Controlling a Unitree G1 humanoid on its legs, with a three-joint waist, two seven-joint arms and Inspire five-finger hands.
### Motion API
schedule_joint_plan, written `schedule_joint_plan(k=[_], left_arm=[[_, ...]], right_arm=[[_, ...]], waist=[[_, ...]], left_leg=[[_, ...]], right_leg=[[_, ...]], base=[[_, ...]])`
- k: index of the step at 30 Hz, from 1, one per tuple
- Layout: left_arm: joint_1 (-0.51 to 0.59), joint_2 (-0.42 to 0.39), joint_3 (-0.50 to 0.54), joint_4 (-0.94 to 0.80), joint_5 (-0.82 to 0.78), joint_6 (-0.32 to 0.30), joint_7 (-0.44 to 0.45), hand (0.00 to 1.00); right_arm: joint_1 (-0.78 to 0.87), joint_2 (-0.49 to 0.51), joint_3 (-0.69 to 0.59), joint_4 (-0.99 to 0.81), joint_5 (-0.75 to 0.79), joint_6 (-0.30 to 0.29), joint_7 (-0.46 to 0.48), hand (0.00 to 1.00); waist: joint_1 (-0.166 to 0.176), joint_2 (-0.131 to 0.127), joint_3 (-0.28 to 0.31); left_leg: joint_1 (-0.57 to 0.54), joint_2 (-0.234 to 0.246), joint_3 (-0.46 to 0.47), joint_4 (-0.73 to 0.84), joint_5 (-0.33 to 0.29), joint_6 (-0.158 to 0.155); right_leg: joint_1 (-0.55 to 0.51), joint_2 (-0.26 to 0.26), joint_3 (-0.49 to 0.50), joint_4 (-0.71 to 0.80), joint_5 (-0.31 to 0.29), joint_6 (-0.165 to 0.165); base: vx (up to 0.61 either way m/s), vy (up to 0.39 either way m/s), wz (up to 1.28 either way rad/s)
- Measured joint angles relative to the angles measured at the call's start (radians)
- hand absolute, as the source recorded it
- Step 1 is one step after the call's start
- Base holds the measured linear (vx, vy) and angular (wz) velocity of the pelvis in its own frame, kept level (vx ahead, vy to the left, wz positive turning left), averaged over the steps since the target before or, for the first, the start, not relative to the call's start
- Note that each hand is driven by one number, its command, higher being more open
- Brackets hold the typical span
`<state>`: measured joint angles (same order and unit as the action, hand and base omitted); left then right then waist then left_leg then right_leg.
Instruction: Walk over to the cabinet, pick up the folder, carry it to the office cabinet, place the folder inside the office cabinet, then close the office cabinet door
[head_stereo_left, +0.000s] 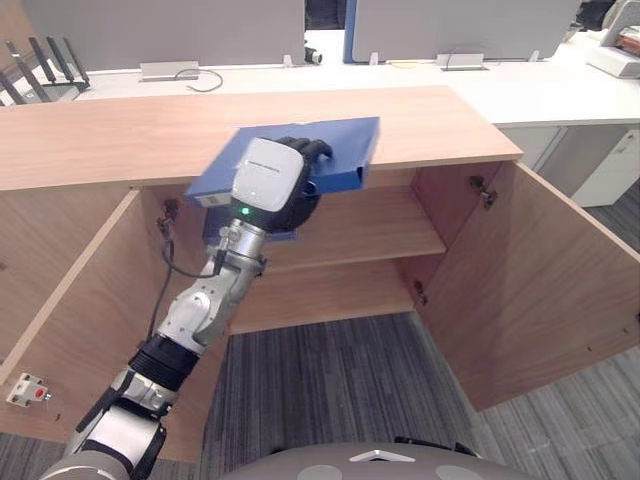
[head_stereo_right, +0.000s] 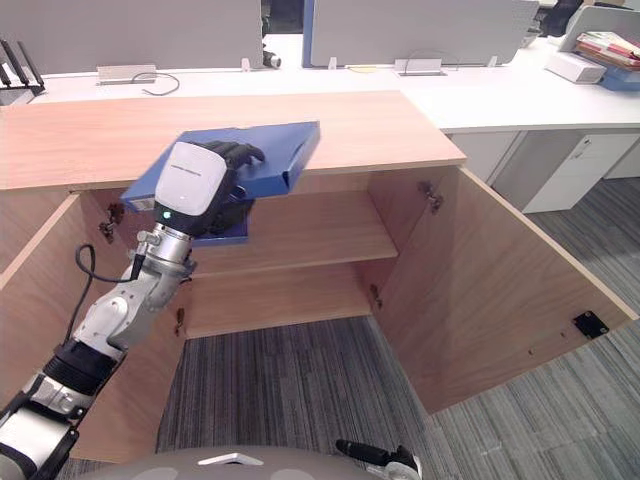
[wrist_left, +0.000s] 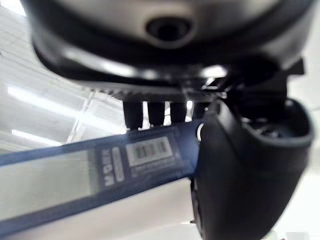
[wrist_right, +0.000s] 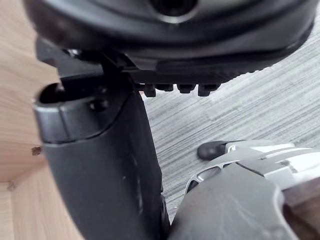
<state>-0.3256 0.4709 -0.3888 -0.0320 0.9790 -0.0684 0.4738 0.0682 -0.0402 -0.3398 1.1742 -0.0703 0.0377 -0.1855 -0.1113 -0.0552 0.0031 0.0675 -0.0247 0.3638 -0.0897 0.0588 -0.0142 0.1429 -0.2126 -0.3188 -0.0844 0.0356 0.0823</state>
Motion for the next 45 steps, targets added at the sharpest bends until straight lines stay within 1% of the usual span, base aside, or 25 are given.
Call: schedule_joint_plan(k=[3,9,12,14,18,23,25,28,32,35,38,40,44,45], left_arm=[[0.022,-0.019,0.0,-0.017,-0.033,-0.024,0.001,0.0],[0.03,-0.062,0.016,-0.019,-0.054,-0.023,0.023,0.0],[0.063,-0.077,0.035,-0.052,-0.075,-0.023,0.034,0.0],[0.063,-0.088,0.044,-0.057,-0.107,-0.025,0.048,0.0],[0.063,-0.102,0.049,-0.064,-0.143,-0.038,0.064,0.0],[0.063,-0.099,0.04,-0.078,-0.163,-0.042,0.059,0.0],[0.064,-0.101,0.018,-0.124,-0.233,-0.046,0.039,0.0],[0.064,-0.11,-0.028,-0.19,-0.305,-0.071,0.019,0.0],[0.066,-0.133,-0.127,-0.23,-0.35,-0.111,-0.024,0.0],[0.067,-0.143,-0.168,-0.237,-0.375,-0.131,-0.059,0.0],[0.067,-0.143,-0.197,-0.249,-0.388,-0.131,-0.067,0.0],[0.067,-0.143,-0.198,-0.259,-0.388,-0.131,-0.067,0.0],[0.067,-0.143,-0.201,-0.283,-0.388,-0.131,-0.067,0.0],[0.067,-0.143,-0.206,-0.295,-0.388,-0.131,-0.067,0.0]], right_arm=[[0.001,-0.005,0.015,0.0,0.0,0.002,0.0,1.0],[0.001,-0.013,0.039,0.0,0.0,0.004,-0.001,1.0],[0.0,-0.015,0.052,0.0,0.0,0.006,-0.001,1.0],[-0.001,-0.022,0.078,0.001,-0.001,0.011,-0.002,1.0],[-0.01,-0.024,0.089,0.001,0.0,0.013,-0.003,1.0],[-0.019,-0.027,0.117,0.001,0.0,0.013,-0.014,1.0],[-0.023,-0.029,0.117,0.017,0.0,0.01,-0.017,1.0],[-0.025,-0.033,0.118,0.033,0.0,0.01,-0.017,1.0],[-0.019,-0.04,0.127,0.05,0.0,0.01,-0.017,1.0],[-0.014,-0.045,0.139,0.05,0.0,0.003,-0.018,1.0],[-0.01,-0.049,0.145,0.051,0.0,-0.003,-0.019,1.0],[-0.007,-0.05,0.147,0.051,0.0,-0.005,-0.019,1.0],[-0.004,-0.048,0.155,0.065,0.0,-0.006,-0.022,1.0],[-0.005,-0.047,0.155,0.068,0.0,-0.005,-0.022,1.0]], waist=[[0.002,0.003,-0.002],[0.006,0.005,-0.003],[0.004,0.006,-0.004],[0.011,0.005,-0.006],[0.022,0.006,-0.006],[0.025,0.006,-0.006],[0.025,0.005,-0.008],[0.025,0.006,-0.011],[0.022,0.011,-0.031],[0.019,0.019,-0.038],[0.018,0.023,-0.042],[0.019,0.023,-0.046],[0.022,0.014,-0.066],[0.022,0.012,-0.071]], left_leg=[[0.0,0.0,-0.003,0.0,-0.003,-0.001],[0.0,0.0,-0.005,0.0,-0.008,0.002],[0.006,0.0,-0.004,0.0,-0.013,0.001],[0.012,0.0,-0.004,0.0,-0.016,0.001],[0.012,0.001,-0.004,0.0,-0.013,0.006],[0.012,0.0,-0.005,0.0,-0.01,0.011],[0.012,0.003,-0.005,0.001,-0.008,0.012],[0.01,0.006,-0.004,0.0,-0.007,0.013],[0.008,0.006,0.003,0.0,-0.006,0.014],[0.008,0.006,0.01,0.0,-0.005,0.017],[0.008,0.003,0.009,0.0,-0.002,0.02],[0.007,0.002,0.008,0.0,-0.001,0.022],[-0.004,0.001,0.005,0.0,0.0,0.024],[-0.008,0.0,0.003,0.0,0.002,0.027]], right_leg=[[0.002,0.0,-0.002,0.0,-0.002,-0.002],[0.005,0.001,-0.004,0.0,-0.006,-0.01],[0.01,0.001,-0.005,0.0,-0.009,-0.014],[0.016,0.003,-0.005,0.0,-0.012,-0.018],[0.016,0.003,-0.005,0.0,-0.011,-0.013],[0.016,0.003,-0.006,0.0,-0.012,-0.007],[0.016,0.002,-0.001,0.006,-0.007,0.003],[0.014,0.002,0.003,0.006,-0.007,0.005],[-0.012,-0.006,0.017,0.052,-0.027,0.027],[-0.022,-0.009,0.024,0.066,-0.034,0.027],[-0.022,-0.012,0.024,0.067,-0.036,0.027],[-0.024,-0.014,0.025,0.067,-0.037,0.029],[-0.034,-0.015,0.023,0.069,-0.036,0.033],[-0.037,-0.015,0.022,0.068,-0.033,0.038]], base=[[-0.01,0.003,0.02],[0.0,0.001,0.01],[0.01,0.001,0.0],[0.0,0.0,0.0],[0.0,0.0,0.0],[0.0,0.0,0.0],[0.0,0.0,0.0],[0.0,0.0,0.0],[-0.02,0.009,-0.04],[-0.02,0.022,-0.07],[0.0,0.0,0.0],[0.0,0.0,0.0],[0.0,0.002,0.01],[0.02,0.007,0.04]])
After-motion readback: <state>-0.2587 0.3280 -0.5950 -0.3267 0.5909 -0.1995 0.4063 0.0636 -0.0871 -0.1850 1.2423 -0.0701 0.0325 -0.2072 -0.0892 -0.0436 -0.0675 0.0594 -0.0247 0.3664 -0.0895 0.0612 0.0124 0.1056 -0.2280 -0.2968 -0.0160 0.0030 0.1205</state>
